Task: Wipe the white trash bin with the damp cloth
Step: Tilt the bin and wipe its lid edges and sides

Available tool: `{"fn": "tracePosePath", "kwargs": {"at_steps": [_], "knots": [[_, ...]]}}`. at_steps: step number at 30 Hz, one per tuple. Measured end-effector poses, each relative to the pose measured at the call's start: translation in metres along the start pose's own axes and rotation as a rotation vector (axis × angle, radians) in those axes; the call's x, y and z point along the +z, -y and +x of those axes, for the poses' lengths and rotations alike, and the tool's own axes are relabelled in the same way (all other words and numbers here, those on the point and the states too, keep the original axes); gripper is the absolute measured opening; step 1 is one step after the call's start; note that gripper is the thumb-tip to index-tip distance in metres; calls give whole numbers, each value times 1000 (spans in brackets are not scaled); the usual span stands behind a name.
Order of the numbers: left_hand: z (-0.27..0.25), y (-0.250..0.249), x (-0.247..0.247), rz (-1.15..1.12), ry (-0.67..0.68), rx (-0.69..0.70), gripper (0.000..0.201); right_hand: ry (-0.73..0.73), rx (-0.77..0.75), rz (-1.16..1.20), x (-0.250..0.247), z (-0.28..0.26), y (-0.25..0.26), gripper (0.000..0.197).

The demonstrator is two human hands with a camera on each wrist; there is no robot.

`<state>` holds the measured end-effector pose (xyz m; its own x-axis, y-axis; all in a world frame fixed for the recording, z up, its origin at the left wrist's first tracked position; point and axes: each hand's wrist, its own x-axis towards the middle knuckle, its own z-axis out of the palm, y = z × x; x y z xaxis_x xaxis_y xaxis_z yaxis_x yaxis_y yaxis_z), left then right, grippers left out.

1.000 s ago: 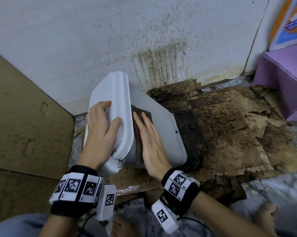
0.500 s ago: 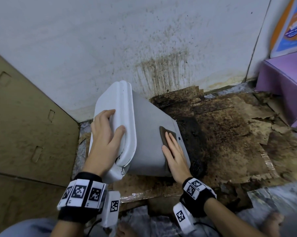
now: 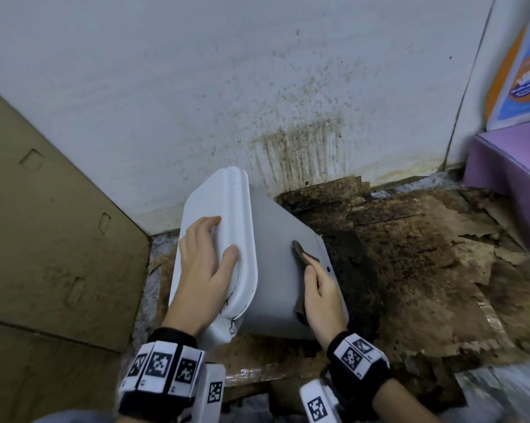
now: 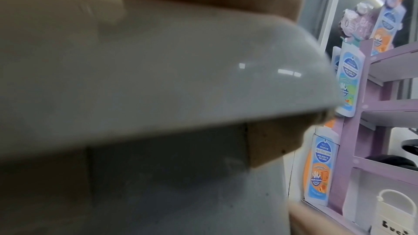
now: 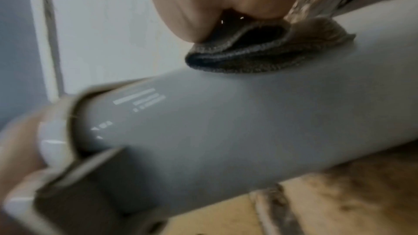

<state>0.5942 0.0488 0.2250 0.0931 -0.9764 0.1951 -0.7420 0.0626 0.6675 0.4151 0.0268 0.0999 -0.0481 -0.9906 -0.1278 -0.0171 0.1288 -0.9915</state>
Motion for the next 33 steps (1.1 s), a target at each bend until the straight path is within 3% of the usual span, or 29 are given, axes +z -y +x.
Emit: {"fn": "tracePosePath", "kwargs": {"at_steps": [5,8,12,16,26,33], "knots": [[1,-3,4,-7,-11,29,50,149,-74,310,16,-8,65,37],[2,-6,6,-37,-16,26,41,256,-150,366,24,-14,95,39],[2,-4,7,-53,-29,18,36,311,-228,91,30,-14,98,40],[3,-3,7,-64,-24,5,42,231,-348,-116,28,-9,98,40],[5,-4,10,-42,-12,16,45,268,-302,-141,26,10,105,39],[4,-4,7,-48,2,-10,47,282,-297,-331,30,51,129,42]]}}
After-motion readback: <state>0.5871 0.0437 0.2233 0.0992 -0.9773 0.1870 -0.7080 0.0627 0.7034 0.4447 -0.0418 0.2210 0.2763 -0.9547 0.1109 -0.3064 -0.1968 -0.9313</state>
